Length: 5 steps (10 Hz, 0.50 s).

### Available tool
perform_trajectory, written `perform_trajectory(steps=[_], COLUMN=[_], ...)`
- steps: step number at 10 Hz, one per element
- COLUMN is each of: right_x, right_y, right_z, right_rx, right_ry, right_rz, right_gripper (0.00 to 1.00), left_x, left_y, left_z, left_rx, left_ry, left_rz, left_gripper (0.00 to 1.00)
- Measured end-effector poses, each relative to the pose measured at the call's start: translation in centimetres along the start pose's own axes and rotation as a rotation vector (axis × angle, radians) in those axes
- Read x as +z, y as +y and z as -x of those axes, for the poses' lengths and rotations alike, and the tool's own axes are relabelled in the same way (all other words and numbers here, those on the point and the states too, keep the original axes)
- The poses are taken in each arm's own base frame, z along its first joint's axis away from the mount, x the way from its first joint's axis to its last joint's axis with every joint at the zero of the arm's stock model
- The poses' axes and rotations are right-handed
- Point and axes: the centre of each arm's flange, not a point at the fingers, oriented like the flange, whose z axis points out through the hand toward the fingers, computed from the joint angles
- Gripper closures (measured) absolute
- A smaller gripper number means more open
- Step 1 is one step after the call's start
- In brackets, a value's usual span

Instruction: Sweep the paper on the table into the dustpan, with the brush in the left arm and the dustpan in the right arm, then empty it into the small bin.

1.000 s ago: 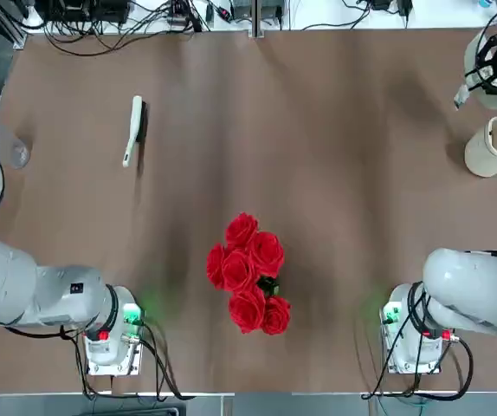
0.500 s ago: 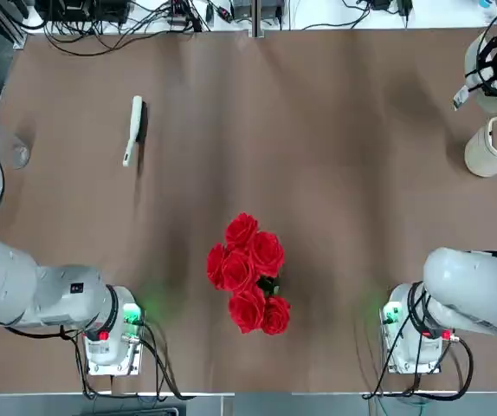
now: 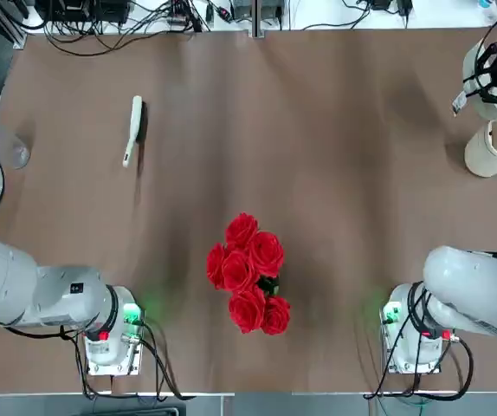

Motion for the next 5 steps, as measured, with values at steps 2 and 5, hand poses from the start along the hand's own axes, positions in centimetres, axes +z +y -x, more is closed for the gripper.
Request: perform_trajectory(steps=[2,5], right_x=[-0.24,-0.51], right_y=[0.94,1.44], right_z=[-0.24,-0.69], right_rx=[0.027,0.048], right_ry=[-0.001,0.001], right_rz=[-0.011,-0.021], right_gripper=[0.67,0.67], left_x=[0.00,-0.02], left_y=[0.00,0.05], left_z=[0.00,0.01], left_rx=[0.000,0.001], left_ry=[0.000,0.000], left_rz=[0.000,0.000], left_gripper=[0.00,0.00])
